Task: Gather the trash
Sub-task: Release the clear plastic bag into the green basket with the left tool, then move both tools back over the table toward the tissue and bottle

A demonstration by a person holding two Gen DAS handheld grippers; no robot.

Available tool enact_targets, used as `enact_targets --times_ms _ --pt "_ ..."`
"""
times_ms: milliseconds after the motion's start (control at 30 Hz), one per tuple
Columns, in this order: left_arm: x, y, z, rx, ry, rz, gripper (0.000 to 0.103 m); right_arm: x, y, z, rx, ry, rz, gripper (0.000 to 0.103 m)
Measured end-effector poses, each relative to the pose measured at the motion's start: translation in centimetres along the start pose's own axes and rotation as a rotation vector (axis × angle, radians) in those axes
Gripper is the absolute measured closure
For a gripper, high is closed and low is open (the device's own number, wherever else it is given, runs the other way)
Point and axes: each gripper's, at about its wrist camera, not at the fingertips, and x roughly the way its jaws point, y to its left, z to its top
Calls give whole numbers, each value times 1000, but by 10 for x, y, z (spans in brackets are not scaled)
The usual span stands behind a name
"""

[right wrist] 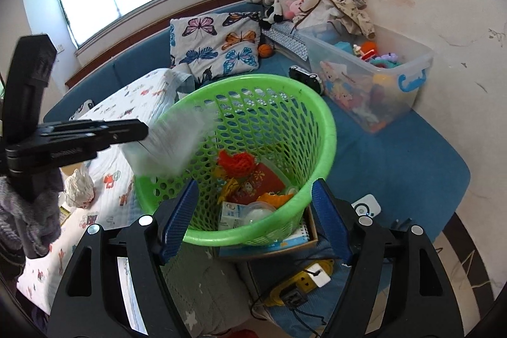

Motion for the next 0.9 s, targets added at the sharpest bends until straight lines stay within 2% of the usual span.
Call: enact_targets --times_ms 33,67,333,467,633,900 --pt "1 0 0 -2 3 2 76 -2 -1 0 3 -2 -3 29" --pt "1 1 -1 -3 2 3 64 -3 -2 0 7 -3 -5 29" --pt "-26 9 -8 -45 -63 7 39 -15 5 -4 10 -16 3 29" --pt "-53 19 -22 -67 -102 27 34 -21 19 -6 -5 -29 25 27" --pt "-92 39 -47 -94 -146 88 28 -25 45 -9 -32 -39 62 26" --pt "-156 86 -97 -178 -208 193 27 -21 94 -13 -85 -35 119 24"
